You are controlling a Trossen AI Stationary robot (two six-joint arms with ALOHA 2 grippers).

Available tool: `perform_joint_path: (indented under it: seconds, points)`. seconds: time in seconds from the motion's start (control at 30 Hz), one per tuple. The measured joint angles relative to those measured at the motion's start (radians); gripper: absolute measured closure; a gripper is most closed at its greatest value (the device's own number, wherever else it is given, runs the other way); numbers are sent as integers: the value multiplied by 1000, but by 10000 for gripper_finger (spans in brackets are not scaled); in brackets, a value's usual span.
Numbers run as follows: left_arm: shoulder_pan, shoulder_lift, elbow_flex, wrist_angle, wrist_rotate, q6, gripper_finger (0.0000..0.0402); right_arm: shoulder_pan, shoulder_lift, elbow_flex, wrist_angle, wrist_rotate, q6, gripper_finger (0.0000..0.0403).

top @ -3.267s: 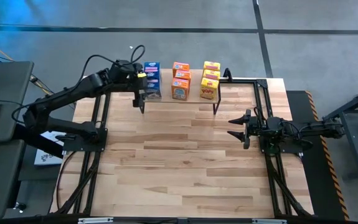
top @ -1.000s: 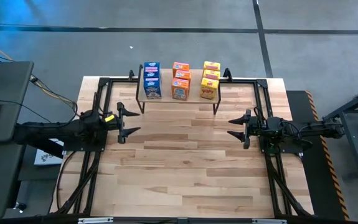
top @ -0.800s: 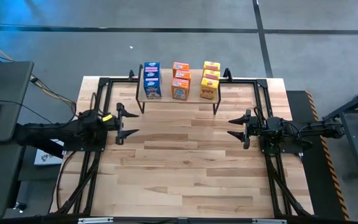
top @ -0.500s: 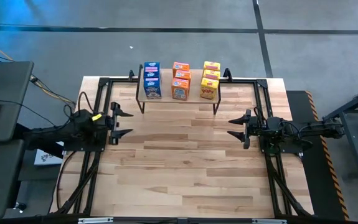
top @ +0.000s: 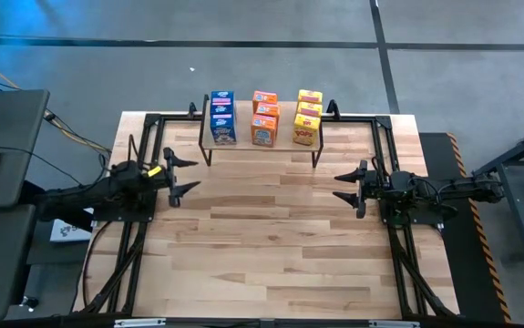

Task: Stack cereal on shelf
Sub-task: Return to Home Position

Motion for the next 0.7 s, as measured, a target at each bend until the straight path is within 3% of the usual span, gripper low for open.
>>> perform_joint_path:
  seconds: [0.2, 0.7]
  points:
    - [0, 1, 0, -45, -46, 6, 121, 0, 0, 0, 0, 0, 0, 155]
    - [0, 1, 0, -45, -45, -18, 121, 0, 0, 0, 0, 0, 0, 155]
